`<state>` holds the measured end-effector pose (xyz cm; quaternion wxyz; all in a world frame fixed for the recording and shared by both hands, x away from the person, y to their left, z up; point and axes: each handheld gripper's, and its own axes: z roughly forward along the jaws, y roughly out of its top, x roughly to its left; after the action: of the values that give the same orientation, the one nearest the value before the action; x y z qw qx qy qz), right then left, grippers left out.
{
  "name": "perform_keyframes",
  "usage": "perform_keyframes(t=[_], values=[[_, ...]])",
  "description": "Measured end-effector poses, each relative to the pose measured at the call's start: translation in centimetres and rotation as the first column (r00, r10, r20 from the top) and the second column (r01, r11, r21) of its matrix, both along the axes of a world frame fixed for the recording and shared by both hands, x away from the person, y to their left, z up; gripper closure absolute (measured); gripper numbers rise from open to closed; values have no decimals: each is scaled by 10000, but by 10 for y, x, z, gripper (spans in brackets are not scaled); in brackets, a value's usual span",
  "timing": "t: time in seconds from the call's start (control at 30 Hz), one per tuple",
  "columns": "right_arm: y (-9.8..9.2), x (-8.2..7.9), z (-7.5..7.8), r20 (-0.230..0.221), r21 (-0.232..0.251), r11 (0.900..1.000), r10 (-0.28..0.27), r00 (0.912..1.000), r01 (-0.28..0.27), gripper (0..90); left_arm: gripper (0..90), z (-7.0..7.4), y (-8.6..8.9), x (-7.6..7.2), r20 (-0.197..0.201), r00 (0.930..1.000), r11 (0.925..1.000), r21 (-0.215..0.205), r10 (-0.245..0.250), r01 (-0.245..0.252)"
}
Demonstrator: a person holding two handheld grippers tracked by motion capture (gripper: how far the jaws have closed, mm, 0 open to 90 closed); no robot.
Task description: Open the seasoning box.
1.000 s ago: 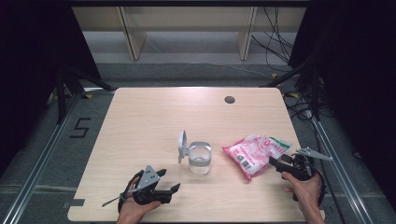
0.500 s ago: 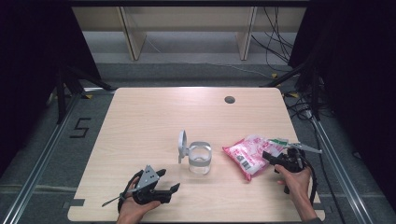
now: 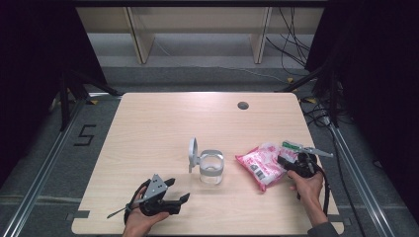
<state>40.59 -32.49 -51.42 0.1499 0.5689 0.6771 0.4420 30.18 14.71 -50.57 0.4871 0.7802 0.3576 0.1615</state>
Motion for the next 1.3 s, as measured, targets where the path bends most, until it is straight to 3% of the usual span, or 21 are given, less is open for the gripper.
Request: perform_keyframes(t=[0.17, 0.27, 0.3, 0.33, 0.37, 0.4, 0.47, 0.5, 0.57, 0.6, 0.63, 0.73, 0.77, 0.8, 0.93, 0.97, 1.03, 1.1, 1.13, 1.2, 1.3], values=[[5, -2, 4, -138, -18, 10000, -76, 9999, 76, 882, 253, 0, 0, 1, 40, 10000, 10000, 70, -32, 32], [4, -1, 7, 420, -511, 9984, 243, 9988, -221, 900, 253, 0, 0, 1, 14, 10000, 9999, 141, -64, 64], [8, -4, 10, 157, -284, 9995, 141, 9998, -136, 900, 253, 0, 0, 1, 22, 10000, 9999, 130, -66, 66], [5, -2, 10, 608, -680, 9965, 518, 9968, -477, 900, 253, 1, 0, 1, 48, 9999, 9998, 142, -111, 110], [9, -4, 12, 551, -326, 9992, 258, 9981, -240, 900, 253, 1, 0, 1, 50, 10000, 9999, 83, -59, 59], [6, -3, 13, 898, -635, 9968, 538, 9945, -482, 900, 253, 1, 1, 1, 78, 10000, 9998, 182, -60, 59], [13, -6, 18, 799, -190, 9992, 354, 9962, -339, 900, 253, 1, 2, 1, 36, 10000, 9999, 153, -10, 9], [11, -4, 19, 1256, -553, 9965, 695, 9896, -630, 900, 253, 1, 2, 1, 31, 10000, 10000, 83, 18, -18], [16, -9, 25, 1157, -261, 9983, 546, 9918, -519, 900, 253, 0, 2, 1, 18, 10000, 10000, 82, -13, 13], [14, -8, 26, 1611, -465, 9964, 774, 9839, -708, 900, 253, 0, 2, 1, 15, 10000, 9999, 121, -28, 28], [17, -10, 30, 1503, -160, 9972, 748, 9858, -732, 900, 253, 0, 1, 1, -24, 10000, 9999, 102, 39, -39], [21, -12, 37, 2015, -671, 9931, 1083, 9735, -966, 900, 253, 2, -2, 0, -62, 10000, 10000, -35, -72, 72], [27, -17, 42, 1790, -323, 9952, 965, 9791, -921, 900, 253, 3, -3, 0, -17, 10000, 10000, -30, -94, 94], [26, -16, 43, 2170, -585, 9924, 1182, 9690, -1080, 900, 253, 3, -3, 0, -36, 9999, 9999, 38, -103, 103], [34, -24, 54, 2372, -724, 9883, 1477, 9602, -1342, 900, 253, 3, -1, 1, -63, 10000, 10000, -7, -12, 12], [34, -23, 55, 2680, -928, 9836, 1740, 9476, -1544, 900, 253, 3, 1, 2, -34, 10000, 9999, 140, 76, -75], [37, -27, 59, 2780, -1026, 9803, 1911, 9414, -1687, 900, 253, 4, 0, 2, -111, 9998, 9994, -319, 151, -155], [40, -33, 65, 2755, -764, 9804, 1958, 9411, -1816, 900, 253, 5, 0, 3, -153, 9998, 9996, -248, 98, -102], [40, -33, 66, 2999, -928, 9759, 2163, 9291, -1973, 900, 253, 5, -1, 3, -115, 9999, 9997, -218, 63, -65], [43, -38, 70, 2854, -825, 9766, 2142, 9342, -1987, 900, 253, 6, -2, 3, -127, 9999, 9998, -158, 83, -85], [46, -39, 73, 3084, -934, 9701, 2420, 9200, -2239, 900, 253, 6, -3, 3, -86, 10000, 9998, -222, 20, -22]])
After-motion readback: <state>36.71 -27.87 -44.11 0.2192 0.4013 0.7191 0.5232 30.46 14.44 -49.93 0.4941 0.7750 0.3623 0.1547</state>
